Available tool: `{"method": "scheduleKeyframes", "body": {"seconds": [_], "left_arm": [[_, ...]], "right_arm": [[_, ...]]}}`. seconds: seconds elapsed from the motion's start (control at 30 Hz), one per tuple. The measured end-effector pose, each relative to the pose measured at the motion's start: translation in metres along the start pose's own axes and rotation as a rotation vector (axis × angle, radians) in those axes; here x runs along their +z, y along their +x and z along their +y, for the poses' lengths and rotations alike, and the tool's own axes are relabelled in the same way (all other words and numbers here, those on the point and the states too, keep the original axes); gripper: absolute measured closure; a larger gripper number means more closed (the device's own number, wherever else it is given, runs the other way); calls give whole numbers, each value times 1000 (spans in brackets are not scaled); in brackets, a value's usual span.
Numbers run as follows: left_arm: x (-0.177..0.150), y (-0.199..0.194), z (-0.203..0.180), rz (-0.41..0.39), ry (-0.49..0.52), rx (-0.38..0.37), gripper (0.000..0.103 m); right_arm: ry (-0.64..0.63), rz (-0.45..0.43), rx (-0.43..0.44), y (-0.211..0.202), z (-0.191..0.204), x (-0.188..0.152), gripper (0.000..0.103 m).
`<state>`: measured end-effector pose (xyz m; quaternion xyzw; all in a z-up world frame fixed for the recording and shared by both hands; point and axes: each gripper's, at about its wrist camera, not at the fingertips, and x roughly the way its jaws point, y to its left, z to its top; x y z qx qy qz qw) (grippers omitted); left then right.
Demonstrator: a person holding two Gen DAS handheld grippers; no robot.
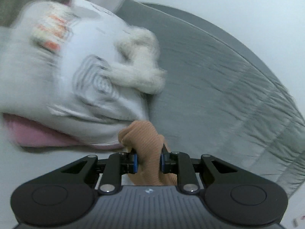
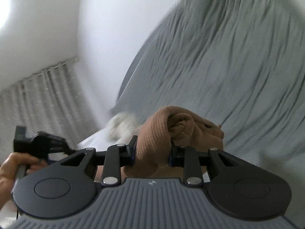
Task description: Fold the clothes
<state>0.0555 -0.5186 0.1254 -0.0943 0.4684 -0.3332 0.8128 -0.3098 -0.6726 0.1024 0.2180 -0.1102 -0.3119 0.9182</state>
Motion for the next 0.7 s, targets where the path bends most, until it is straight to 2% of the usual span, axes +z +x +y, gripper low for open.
{"method": "scheduleKeyframes", "body": {"seconds": [0.07, 0.1, 0.17, 0.2, 0.23, 0.3, 0.33, 0.37, 0.4, 0.47, 0.53, 0.6, 0.67, 0.7], "left_arm": [[-12, 52, -22, 47, 55, 17, 68], [-18, 78, -33, 71, 83, 25, 68], [-30, 130, -56, 118, 138, 42, 68], [-36, 156, -67, 141, 165, 50, 67], [-39, 164, -67, 152, 170, 61, 63], [-50, 173, -42, 113, 111, 26, 61], [-49, 172, -40, 109, 113, 15, 61], [-45, 169, -43, 97, 147, 28, 56], [-40, 167, -48, 81, 193, 50, 46], [-34, 159, -51, 42, 240, 74, 42], [-20, 141, -49, -59, 210, 184, 43], [-11, 129, -42, -98, 153, 219, 43], [-10, 123, -37, -101, 145, 212, 43], [-16, 124, -41, -90, 192, 191, 43]], "right_arm": [[74, 45, -92, 1, -18, -11, 72], [194, 145, -193, 6, -39, -29, 71], [344, 272, -298, 12, -59, -51, 71], [526, 403, -399, 14, -82, -77, 71], [682, 511, -476, 12, -102, -101, 71], [779, 578, -512, 4, -112, -118, 69], [791, 590, -520, 1, -113, -120, 68], [728, 559, -504, 0, -107, -110, 68], [685, 535, -500, -1, -104, -102, 68], [672, 509, -534, -5, -106, -98, 67], [650, 476, -568, -9, -108, -92, 67], [586, 400, -599, -14, -108, -79, 65], [515, 350, -597, -14, -104, -63, 53], [454, 341, -574, -9, -100, -56, 36]]}}
